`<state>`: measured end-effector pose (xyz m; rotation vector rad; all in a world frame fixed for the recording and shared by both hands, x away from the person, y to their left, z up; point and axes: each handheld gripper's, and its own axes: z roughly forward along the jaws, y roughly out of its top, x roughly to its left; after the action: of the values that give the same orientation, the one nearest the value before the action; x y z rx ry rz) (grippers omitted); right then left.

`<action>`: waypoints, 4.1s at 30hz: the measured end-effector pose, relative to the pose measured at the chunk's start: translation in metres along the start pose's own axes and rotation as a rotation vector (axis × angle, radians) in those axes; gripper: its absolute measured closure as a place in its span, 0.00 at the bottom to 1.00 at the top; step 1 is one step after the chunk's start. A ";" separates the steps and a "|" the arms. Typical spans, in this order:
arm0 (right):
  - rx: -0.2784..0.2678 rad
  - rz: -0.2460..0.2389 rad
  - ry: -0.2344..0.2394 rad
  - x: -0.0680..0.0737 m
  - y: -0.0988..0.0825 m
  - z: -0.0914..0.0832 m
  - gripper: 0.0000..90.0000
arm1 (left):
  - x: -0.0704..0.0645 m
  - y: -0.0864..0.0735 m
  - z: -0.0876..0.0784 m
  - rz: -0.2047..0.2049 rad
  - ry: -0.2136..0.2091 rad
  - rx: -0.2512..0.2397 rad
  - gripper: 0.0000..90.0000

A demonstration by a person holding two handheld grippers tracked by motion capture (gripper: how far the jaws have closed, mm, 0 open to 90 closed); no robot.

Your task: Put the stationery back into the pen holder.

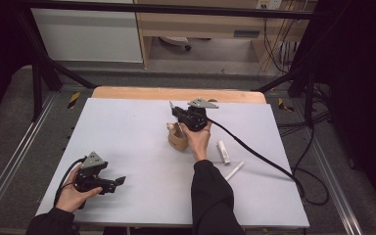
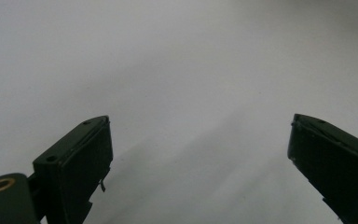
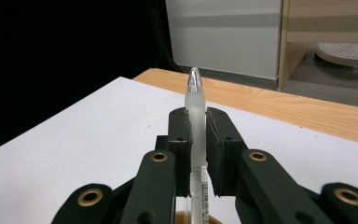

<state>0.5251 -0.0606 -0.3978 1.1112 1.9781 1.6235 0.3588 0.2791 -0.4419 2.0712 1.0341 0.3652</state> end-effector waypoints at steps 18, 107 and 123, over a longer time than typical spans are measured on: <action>-0.003 -0.021 0.007 -0.002 -0.015 -0.001 0.90 | -0.001 0.000 0.001 0.002 0.000 0.004 0.07; 0.495 -0.094 -0.164 -0.104 -0.085 -0.208 1.00 | -0.027 0.015 0.018 0.044 -0.025 0.052 0.07; 0.525 -0.152 -0.103 -0.107 -0.091 -0.204 1.00 | -0.078 0.048 0.048 0.109 -0.087 0.077 0.07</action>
<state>0.4191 -0.2793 -0.4475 1.1494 2.4212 0.9702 0.3631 0.1765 -0.4309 2.1988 0.8989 0.2916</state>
